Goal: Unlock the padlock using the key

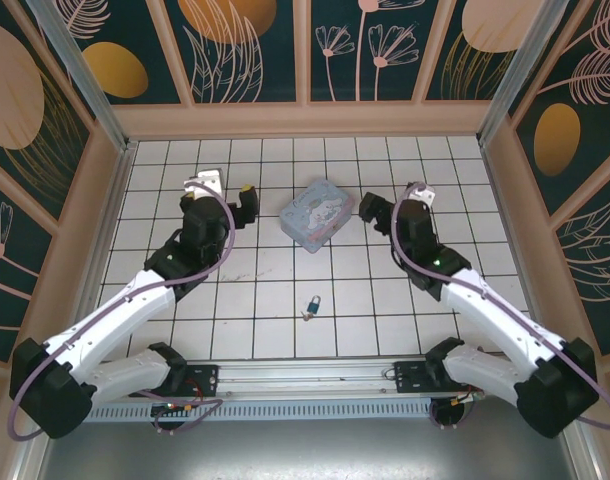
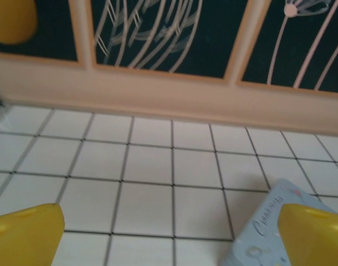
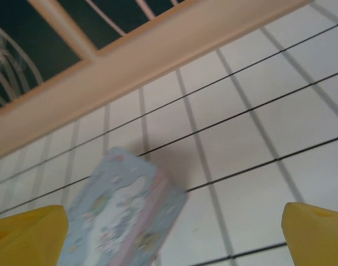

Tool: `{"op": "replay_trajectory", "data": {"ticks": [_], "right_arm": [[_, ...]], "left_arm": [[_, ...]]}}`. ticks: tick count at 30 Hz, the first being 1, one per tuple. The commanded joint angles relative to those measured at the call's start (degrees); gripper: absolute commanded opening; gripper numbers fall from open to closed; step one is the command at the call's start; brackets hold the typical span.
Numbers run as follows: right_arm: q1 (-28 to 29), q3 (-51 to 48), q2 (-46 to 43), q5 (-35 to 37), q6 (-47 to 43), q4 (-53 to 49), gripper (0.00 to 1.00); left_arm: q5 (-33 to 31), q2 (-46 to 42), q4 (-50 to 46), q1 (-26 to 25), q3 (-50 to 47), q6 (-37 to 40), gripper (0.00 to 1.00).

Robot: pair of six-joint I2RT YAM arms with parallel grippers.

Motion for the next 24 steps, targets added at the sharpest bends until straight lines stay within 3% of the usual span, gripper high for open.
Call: {"op": "replay_trajectory", "data": {"ticks": [1,5,10,17,24], "right_arm": [[-4.51,2.15,3.86,0.82,-10.84,6.64,0.99],[-9.61,-0.96,6.66,-1.69,-18.14,14.54,0.99],[-14.16,-7.24,7.74,0.40,-23.34,22.73,0.99],[-21.72,-17.26,7.03,-4.04,-22.30,35.37,0.99],[-24.33,-23.48,13.74,-9.77,-28.63,51.50,0.99]], "left_arm": [[-3.60,-0.61,9.62,4.39,-1.56,7.93,0.99],[-2.05,-1.69,14.94,11.94,-6.25,10.22,0.99],[0.31,0.16,22.14,19.53,-13.92,10.76,0.99],[4.51,9.37,42.66,24.77,-24.59,15.23,0.99],[11.55,16.31,59.21,28.03,-32.62,15.47,0.99]]}}
